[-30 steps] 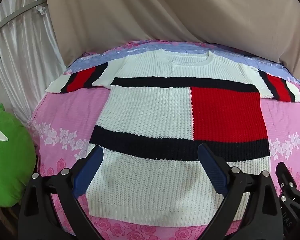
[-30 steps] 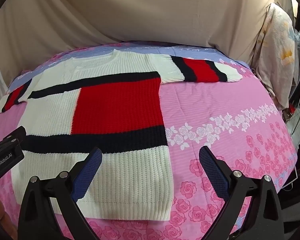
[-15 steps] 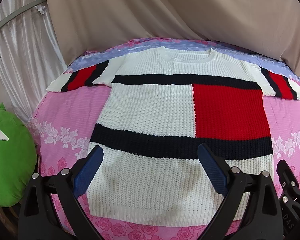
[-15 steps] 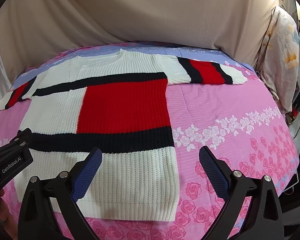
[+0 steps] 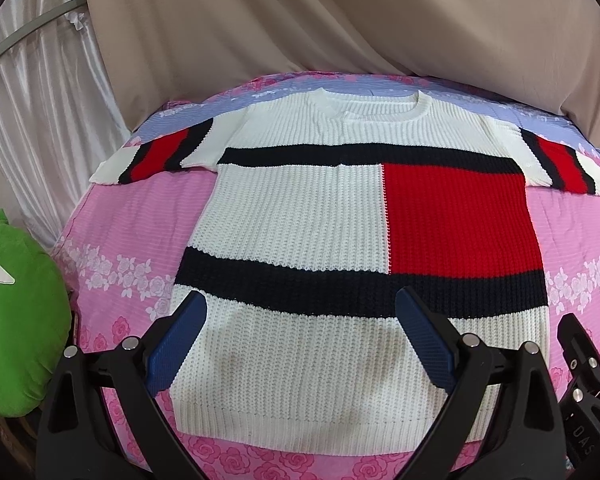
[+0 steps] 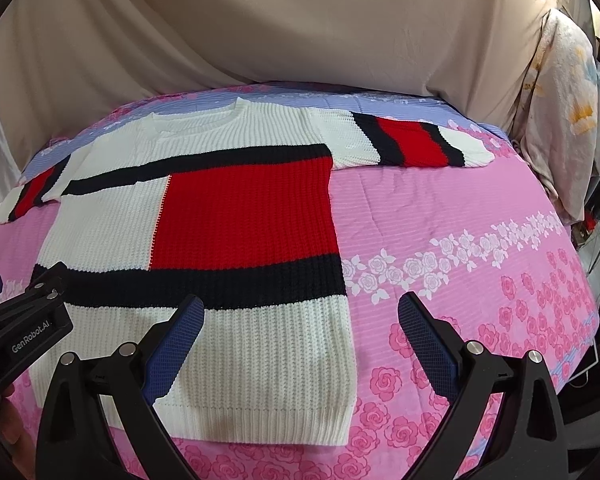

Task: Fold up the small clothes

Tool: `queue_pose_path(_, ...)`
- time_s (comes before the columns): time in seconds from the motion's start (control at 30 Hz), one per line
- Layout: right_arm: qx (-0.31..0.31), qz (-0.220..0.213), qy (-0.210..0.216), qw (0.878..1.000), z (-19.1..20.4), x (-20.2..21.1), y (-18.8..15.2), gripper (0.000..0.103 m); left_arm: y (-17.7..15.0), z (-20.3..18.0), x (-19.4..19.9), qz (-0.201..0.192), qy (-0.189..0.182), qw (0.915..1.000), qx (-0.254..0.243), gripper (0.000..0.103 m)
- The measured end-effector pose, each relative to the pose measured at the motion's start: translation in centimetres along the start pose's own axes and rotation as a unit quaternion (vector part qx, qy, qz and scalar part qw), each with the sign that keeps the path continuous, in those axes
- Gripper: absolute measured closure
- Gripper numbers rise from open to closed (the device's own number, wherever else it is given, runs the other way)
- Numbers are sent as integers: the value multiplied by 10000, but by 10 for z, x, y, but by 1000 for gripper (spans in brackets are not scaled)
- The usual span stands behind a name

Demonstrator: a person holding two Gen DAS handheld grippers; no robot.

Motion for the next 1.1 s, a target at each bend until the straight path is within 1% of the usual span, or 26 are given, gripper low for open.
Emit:
queue_pose_path(0.43,94,14,17,10000,6,-2,-1,7,-5,1,-4,69,-10,10000,-8,10)
queue_pose_path(1.1,109,37,-31,9999,5,-4,0,7,2,-9,-9,96,-92,9999,-96,10)
Point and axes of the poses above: each gripper's, at about its wrist camera, not at the fingertips, and x roughly against the way its jaws point, z to its left, y to its top, the point moved 5 cm from there along -x, roughly the way its jaws point, and after that the axes turned 7 degrees about -x, right-handed, at the moved point
